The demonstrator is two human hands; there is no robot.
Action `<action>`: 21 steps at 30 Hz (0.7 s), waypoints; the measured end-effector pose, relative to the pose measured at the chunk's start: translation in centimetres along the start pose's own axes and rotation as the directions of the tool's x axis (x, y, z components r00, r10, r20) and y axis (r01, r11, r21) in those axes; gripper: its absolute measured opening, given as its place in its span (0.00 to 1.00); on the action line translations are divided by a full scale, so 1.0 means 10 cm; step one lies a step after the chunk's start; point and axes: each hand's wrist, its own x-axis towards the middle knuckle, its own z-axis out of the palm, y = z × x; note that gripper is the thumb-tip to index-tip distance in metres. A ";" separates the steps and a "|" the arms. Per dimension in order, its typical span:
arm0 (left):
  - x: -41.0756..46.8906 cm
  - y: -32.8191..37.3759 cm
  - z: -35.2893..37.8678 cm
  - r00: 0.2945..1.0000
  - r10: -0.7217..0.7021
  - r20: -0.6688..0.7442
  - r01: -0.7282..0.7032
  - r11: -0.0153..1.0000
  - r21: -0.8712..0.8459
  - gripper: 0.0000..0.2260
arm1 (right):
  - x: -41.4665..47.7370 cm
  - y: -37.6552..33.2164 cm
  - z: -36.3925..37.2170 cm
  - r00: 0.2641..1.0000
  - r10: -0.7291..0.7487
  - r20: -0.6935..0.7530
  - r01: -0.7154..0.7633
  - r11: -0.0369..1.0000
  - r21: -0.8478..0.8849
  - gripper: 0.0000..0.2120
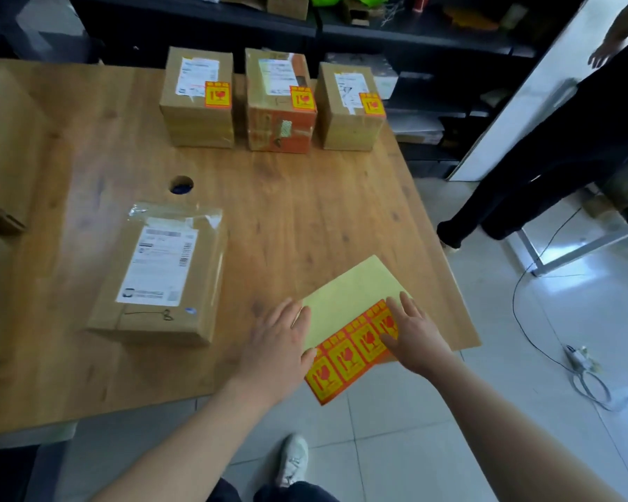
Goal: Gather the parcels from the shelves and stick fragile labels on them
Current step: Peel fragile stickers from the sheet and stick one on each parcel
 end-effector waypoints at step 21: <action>0.47 0.32 0.53 0.938 -0.244 0.245 0.229 0.969 0.089 0.50 | 0.08 0.23 0.05 0.989 0.109 -0.098 -0.066 0.929 0.365 0.27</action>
